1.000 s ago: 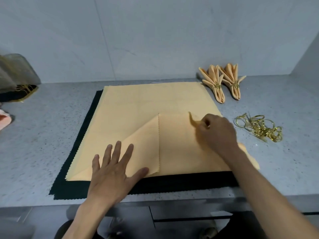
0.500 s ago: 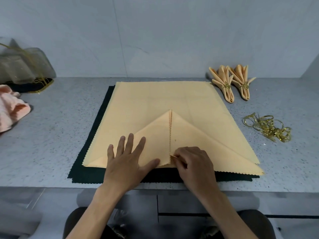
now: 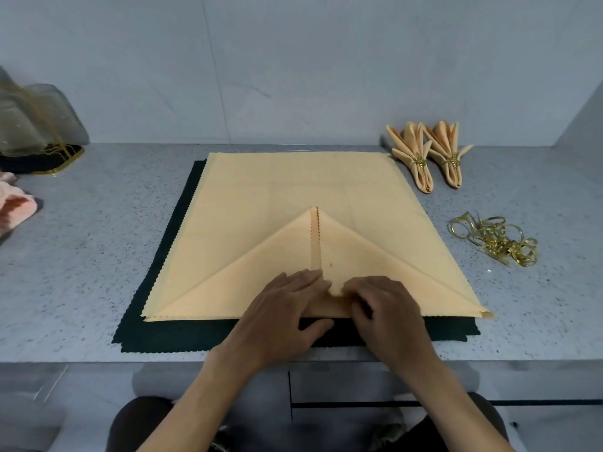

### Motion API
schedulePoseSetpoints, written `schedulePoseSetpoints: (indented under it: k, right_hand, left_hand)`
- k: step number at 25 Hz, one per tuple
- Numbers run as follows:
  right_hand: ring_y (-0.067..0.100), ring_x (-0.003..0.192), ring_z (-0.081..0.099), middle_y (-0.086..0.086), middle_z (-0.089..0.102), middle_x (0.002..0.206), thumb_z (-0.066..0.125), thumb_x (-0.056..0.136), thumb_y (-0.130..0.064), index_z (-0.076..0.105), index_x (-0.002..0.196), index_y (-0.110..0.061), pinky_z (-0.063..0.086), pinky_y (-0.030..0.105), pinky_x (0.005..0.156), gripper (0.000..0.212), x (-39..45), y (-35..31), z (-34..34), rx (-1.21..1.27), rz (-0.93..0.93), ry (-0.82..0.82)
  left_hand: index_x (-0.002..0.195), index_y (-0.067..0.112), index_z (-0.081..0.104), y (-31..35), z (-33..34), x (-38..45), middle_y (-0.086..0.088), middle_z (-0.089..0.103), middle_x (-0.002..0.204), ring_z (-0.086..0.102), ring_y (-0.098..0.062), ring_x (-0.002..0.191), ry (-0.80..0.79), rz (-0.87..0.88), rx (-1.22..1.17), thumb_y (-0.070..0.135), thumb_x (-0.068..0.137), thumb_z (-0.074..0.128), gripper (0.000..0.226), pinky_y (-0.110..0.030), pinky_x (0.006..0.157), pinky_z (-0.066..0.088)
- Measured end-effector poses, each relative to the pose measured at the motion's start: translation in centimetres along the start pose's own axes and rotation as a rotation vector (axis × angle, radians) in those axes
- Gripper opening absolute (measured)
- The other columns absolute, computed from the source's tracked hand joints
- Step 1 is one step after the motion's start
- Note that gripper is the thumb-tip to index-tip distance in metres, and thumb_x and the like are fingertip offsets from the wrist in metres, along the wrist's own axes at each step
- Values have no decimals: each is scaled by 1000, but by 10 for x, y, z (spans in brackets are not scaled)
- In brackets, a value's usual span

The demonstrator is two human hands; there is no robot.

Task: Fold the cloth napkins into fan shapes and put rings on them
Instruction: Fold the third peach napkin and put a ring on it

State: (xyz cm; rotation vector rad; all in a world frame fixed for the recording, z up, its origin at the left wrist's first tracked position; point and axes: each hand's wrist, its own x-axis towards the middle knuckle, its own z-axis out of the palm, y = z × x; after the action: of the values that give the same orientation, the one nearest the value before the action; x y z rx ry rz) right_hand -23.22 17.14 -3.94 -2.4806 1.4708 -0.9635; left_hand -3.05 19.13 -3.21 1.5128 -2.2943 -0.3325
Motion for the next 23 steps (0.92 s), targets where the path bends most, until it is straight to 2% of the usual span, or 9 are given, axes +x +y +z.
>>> schedulePoseSetpoints:
  k: [2, 5, 9, 12, 14, 16, 18, 21, 23]
  right_hand:
    - [21, 73, 65, -3, 73, 83, 60, 85, -13, 73, 96, -21, 46, 28, 68, 19, 16, 20, -14, -36, 100, 94]
    - [27, 55, 59, 8, 70, 69, 57, 89, -13, 73, 97, -21, 50, 33, 55, 20, 66, 66, -38, -40, 265, 209]
    - [32, 85, 63, 11, 73, 93, 55, 92, -12, 74, 103, -15, 45, 33, 68, 22, 129, 107, -58, -6, 340, 182]
    - [39, 95, 61, 16, 70, 101, 52, 90, -18, 67, 111, -14, 40, 35, 68, 27, 180, 117, -52, -97, 319, 196]
    - [42, 104, 59, 17, 67, 113, 57, 88, -18, 58, 128, -18, 45, 44, 81, 40, 206, 104, -39, -248, 318, 167]
    - [38, 112, 56, 11, 64, 124, 59, 88, -19, 59, 129, -20, 41, 46, 90, 41, 203, 79, -18, -298, 232, 55]
    - [32, 101, 58, 5, 68, 113, 52, 91, -24, 67, 113, -21, 37, 41, 82, 27, 176, 54, 8, -354, 90, -52]
    - [27, 93, 58, 1, 66, 104, 43, 93, -36, 64, 105, -21, 40, 39, 81, 28, 142, 28, 32, -416, 146, -217]
    - [26, 104, 54, -1, 61, 117, 41, 96, -43, 58, 116, -21, 43, 40, 88, 34, 140, 24, 40, -342, 199, -357]
  left_hand:
    - [142, 28, 49, -6, 2, -2, 12, 44, 149, 37, -5, 137, 75, -55, -31, 52, 93, 51, 55, -27, 116, 27]
    - [110, 28, 72, -7, -12, 5, 16, 70, 111, 62, -5, 102, 225, -137, -62, 38, 92, 60, 24, -29, 89, 51]
    - [81, 22, 77, -30, -67, 29, 8, 73, 75, 62, -2, 66, 527, -443, -453, 13, 87, 71, 12, -17, 64, 49]
    - [87, 15, 77, -87, -115, 38, 0, 74, 81, 68, -13, 76, 813, -725, -741, 12, 85, 74, 4, -26, 73, 56]
    - [81, 20, 76, -127, -125, 32, -3, 75, 87, 70, -20, 87, 866, -865, -745, 11, 84, 75, 9, -37, 88, 57]
    - [75, 25, 74, -148, -120, 18, -1, 74, 92, 69, -21, 95, 827, -968, -648, 11, 84, 74, 17, -39, 94, 54]
    - [73, 26, 72, -157, -114, -3, 1, 73, 96, 66, -19, 97, 695, -1035, -473, 11, 85, 71, 19, -36, 94, 52]
    - [78, 17, 75, -150, -116, -28, 5, 71, 89, 65, -15, 87, 270, -941, -370, 9, 88, 65, 16, -26, 74, 48]
    - [79, 19, 74, -143, -120, -25, 7, 70, 86, 64, -13, 84, 175, -866, -301, 23, 91, 64, 16, -24, 66, 43]
